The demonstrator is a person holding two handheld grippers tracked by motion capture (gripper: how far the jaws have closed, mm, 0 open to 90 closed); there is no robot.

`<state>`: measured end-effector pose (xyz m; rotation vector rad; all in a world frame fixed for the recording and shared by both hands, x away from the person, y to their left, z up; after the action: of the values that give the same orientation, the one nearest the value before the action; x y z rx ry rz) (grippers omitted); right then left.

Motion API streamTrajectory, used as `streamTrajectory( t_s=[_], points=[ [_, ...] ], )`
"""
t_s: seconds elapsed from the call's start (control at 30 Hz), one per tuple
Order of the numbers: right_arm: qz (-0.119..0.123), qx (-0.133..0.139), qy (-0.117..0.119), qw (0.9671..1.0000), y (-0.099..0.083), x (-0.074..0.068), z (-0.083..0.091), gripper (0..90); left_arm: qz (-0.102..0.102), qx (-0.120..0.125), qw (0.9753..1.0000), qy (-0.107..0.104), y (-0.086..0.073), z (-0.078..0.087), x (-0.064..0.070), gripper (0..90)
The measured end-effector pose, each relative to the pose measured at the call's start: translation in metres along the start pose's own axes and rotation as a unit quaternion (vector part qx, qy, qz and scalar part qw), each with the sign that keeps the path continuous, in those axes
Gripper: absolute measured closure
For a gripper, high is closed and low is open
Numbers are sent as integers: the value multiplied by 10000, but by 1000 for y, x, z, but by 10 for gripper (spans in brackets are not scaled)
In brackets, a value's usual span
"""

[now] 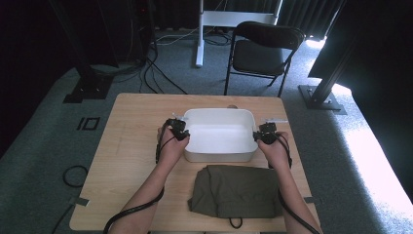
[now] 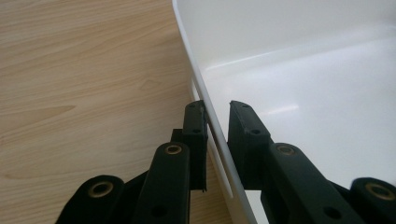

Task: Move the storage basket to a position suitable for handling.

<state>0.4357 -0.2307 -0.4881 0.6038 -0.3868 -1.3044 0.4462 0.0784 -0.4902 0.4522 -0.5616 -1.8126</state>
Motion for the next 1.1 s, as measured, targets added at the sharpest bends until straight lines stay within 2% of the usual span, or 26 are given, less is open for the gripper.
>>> streamTrajectory(
  t_s=[0.1, 0.47, 0.7, 0.93, 1.1],
  points=[
    [-73, -6, -24, 10000, -1, 11, 2, 825, -76, 4, 10000, 4, 4, -3, 10, 787],
    [-191, -6, -101, 9998, -7, 34, 8, 825, -193, -6, 9998, -50, 16, -10, 31, 787],
    [-277, -8, -104, 9996, -10, 44, 11, 823, -312, -40, 9995, -69, 22, -14, 40, 787],
    [-312, -2, -174, 9994, -11, 54, 13, 825, -330, -35, 9994, -113, 27, -18, 50, 787],
    [-380, 7, -164, 9991, -9, 61, 12, 831, -350, -26, 9994, -53, 30, -20, 56, 787]
  ],
)
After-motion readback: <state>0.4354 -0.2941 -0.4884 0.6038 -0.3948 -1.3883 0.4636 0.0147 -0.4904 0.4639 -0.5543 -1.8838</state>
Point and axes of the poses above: each handheld gripper's, and its own axes: z roughly backward along the jaws, y roughly out of its top, x roughly to its right, the point moved 2 cm from there along -z, roughly forward along the jaws, and after that the axes turned 8 degrees about -x, right-handed, at the moved point
